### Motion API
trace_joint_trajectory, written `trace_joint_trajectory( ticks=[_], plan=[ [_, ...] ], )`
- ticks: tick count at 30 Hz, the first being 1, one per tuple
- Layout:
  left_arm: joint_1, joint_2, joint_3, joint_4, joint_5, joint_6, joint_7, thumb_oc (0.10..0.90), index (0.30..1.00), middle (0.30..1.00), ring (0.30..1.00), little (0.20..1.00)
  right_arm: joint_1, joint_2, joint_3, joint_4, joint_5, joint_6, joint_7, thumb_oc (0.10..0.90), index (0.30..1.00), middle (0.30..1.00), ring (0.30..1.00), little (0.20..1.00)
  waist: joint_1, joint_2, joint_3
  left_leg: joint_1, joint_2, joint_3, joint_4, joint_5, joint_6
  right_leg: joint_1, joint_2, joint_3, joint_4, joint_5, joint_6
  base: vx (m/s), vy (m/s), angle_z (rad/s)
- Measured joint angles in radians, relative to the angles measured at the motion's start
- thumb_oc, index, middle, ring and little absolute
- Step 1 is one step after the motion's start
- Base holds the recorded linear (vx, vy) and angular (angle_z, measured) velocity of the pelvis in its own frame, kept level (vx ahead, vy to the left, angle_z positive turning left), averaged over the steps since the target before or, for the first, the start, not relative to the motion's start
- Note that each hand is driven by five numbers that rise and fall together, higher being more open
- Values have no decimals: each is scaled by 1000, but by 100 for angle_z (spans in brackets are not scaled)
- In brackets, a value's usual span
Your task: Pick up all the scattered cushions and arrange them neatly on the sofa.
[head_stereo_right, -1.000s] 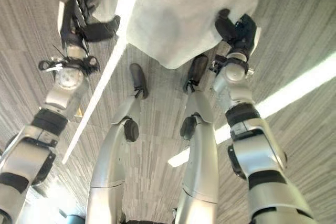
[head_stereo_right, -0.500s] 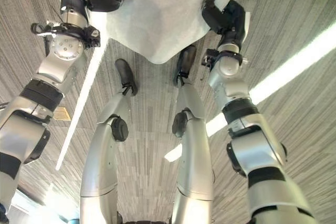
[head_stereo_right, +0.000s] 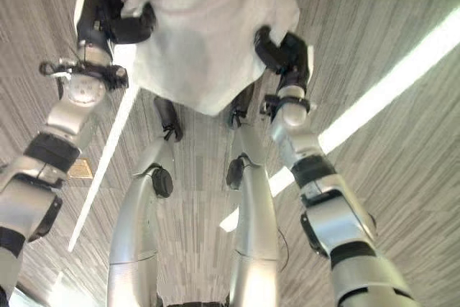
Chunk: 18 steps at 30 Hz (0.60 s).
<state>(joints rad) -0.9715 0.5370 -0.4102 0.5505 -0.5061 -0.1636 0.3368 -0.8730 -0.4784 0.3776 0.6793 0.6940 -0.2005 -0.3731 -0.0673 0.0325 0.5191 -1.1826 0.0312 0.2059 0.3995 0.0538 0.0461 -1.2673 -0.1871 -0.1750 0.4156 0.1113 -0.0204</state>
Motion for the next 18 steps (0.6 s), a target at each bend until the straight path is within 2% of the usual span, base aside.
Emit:
trace_joint_trajectory(
  ticks=[1, 3, 5, 8, 10, 13, 14, 15, 16, 17, 18],
  plan=[
    [82, -14, 43, -50, 19, -1, 0, 400, 300, 300, 300, 300, 66, 32, -31, -57, -28, -1, 3, 400, 300, 300, 300, 300, 1, -1, -1, 61, -2, -4, -32, 6, -6, 57, 3, -7, -16, 1, -1, -51, -23, 3],
    [169, -36, 95, -105, 22, -4, 2, 400, 300, 300, 300, 300, 133, 45, -35, -135, -54, -5, 3, 400, 300, 300, 300, 300, 2, -3, -8, 116, -3, -3, -58, 8, -9, 105, 6, -10, -32, 0, -1, -54, -6, -2],
    [245, -56, 124, -132, 36, -24, 6, 400, 300, 300, 300, 300, 205, 56, -39, -192, -96, -18, 3, 400, 300, 300, 300, 300, 8, -3, -64, 119, -3, -3, -72, 9, -11, 104, 8, -11, -37, -2, 3, -41, -27, -2],
    [282, -79, 150, -163, 36, -30, 6, 400, 300, 300, 300, 300, 247, 54, -56, -245, -139, -21, 3, 400, 300, 300, 300, 300, 17, -3, -73, 140, -3, -4, -77, 10, -12, 127, 9, -12, -41, -4, 5, -21, -37, 1],
    [323, -96, 150, -178, 41, -28, 6, 400, 300, 300, 300, 300, 292, 43, -71, -283, -201, -6, 1, 400, 300, 300, 300, 300, 29, -6, -35, 238, -7, -8, -104, 17, -20, 225, 9, -21, -61, -3, 3, -10, -29, 1],
    [436, -96, 135, -201, 82, -28, 3, 400, 300, 300, 300, 300, 393, 39, -70, -324, -276, 0, 2, 400, 300, 300, 300, 300, 29, -7, -38, 387, -14, -20, -185, 33, -31, 366, 14, -41, -117, -3, 5, 6, -20, 3],
    [520, -95, 125, -231, 99, -38, -4, 400, 300, 300, 300, 300, 472, 35, -71, -363, -305, -5, 5, 400, 300, 300, 300, 300, 29, -9, -88, 428, -15, -29, -214, 35, -35, 406, 19, -45, -137, -13, 18, 61, -72, 6],
    [591, -90, 131, -283, 100, -38, -10, 400, 300, 300, 300, 300, 530, 19, -78, -423, -325, -5, 20, 400, 300, 300, 300, 300, 34, -16, -112, 485, -13, -33, -233, 37, -38, 462, 24, -49, -148, -19, 25, 28, -103, 6],
    [627, -87, 139, -306, 100, -37, -16, 400, 300, 300, 300, 300, 547, 7, -95, -448, -335, -2, 24, 400, 300, 300, 300, 300, 36, -17, -114, 524, -10, -37, -236, 37, -38, 508, 27, -57, -156, -17, 22, 3, -93, 8],
    [662, -76, 147, -340, 98, -35, -35, 400, 300, 300, 300, 300, 561, -13, -102, -477, -355, 16, 30, 400, 300, 300, 300, 300, 43, -28, -28, 674, -6, -43, -233, 33, -45, 663, 26, -71, -143, -37, 11, 51, -118, 22],
    [703, -84, 132, -345, 98, -35, -50, 400, 300, 300, 300, 300, 615, -16, -100, -487, -371, 20, 38, 400, 300, 300, 300, 300, 47, -30, -18, 758, -8, -59, -231, 33, -54, 753, 22, -90, -148, -53, 21, 78, -75, 38]
  ],
)
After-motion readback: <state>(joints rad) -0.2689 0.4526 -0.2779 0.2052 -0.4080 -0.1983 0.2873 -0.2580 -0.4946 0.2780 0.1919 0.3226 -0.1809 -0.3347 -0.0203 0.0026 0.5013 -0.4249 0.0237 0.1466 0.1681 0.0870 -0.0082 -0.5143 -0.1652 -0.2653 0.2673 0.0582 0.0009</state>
